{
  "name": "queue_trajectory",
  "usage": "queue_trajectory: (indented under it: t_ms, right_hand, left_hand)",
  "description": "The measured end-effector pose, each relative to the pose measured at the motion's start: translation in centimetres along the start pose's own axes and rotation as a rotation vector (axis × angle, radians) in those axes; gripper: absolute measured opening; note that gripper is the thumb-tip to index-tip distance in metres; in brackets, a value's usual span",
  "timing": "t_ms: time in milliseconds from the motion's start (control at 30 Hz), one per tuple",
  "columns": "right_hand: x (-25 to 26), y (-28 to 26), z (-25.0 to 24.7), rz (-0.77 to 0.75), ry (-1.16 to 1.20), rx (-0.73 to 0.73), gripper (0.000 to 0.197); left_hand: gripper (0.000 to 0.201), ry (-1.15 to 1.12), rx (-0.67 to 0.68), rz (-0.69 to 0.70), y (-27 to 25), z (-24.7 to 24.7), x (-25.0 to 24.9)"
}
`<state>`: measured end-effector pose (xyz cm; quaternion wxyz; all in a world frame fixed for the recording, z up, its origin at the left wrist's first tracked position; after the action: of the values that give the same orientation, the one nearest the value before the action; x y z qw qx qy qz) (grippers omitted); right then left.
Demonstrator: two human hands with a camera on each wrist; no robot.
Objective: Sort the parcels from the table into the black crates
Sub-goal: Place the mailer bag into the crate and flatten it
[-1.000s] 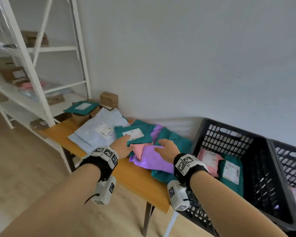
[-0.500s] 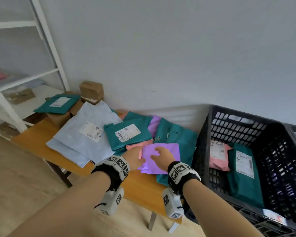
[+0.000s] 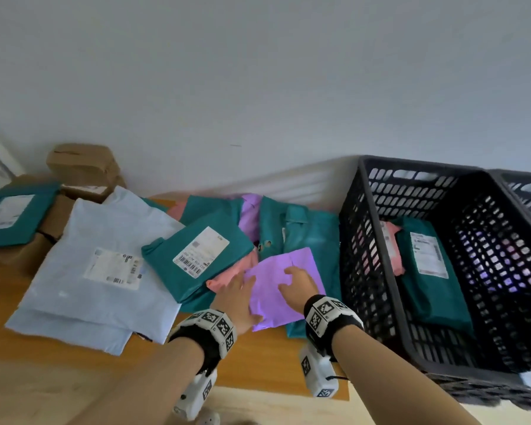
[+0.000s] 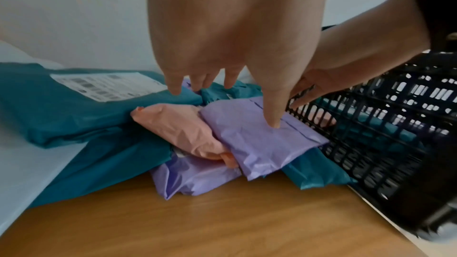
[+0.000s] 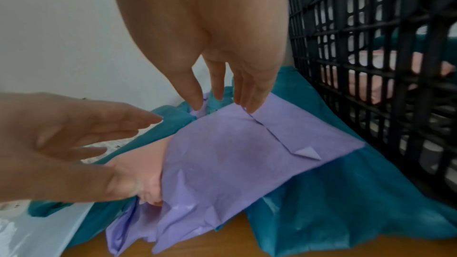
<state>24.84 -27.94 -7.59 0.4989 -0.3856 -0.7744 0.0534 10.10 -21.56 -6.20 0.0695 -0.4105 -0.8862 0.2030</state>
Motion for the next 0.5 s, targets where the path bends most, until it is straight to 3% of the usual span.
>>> queue_trajectory:
  t_ms: [133,367,500]
  right_hand:
    - [-0.6,0.1,0.6,0.081,0.017,-0.115,0.052]
    - [-2.0,0.2,0.8,0.255,0.014,-0.279,0.074]
    - [-3.1,0.6,0.4,0.314,0.026,-0.307,0.08]
  left_hand:
    - [0.085,0.125,0.018,0.127,1.5,1.6,1.2]
    - [0.111,0.184,0.076,0.278,3.3,4.1,1.8]
    - [0.106,0.215,0.035,0.312,3.2,5.3,0.8]
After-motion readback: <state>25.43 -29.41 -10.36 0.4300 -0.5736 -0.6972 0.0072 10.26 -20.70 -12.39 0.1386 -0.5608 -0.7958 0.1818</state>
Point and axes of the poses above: each hand's wrist, its own y-axis towards the middle knuckle, its own z-axis out of the palm, x = y × z, the point moved 1 cm from there along y, towards the middle knuckle, and after that the axes turned 14 degrees about y, right-handed, at the moved point
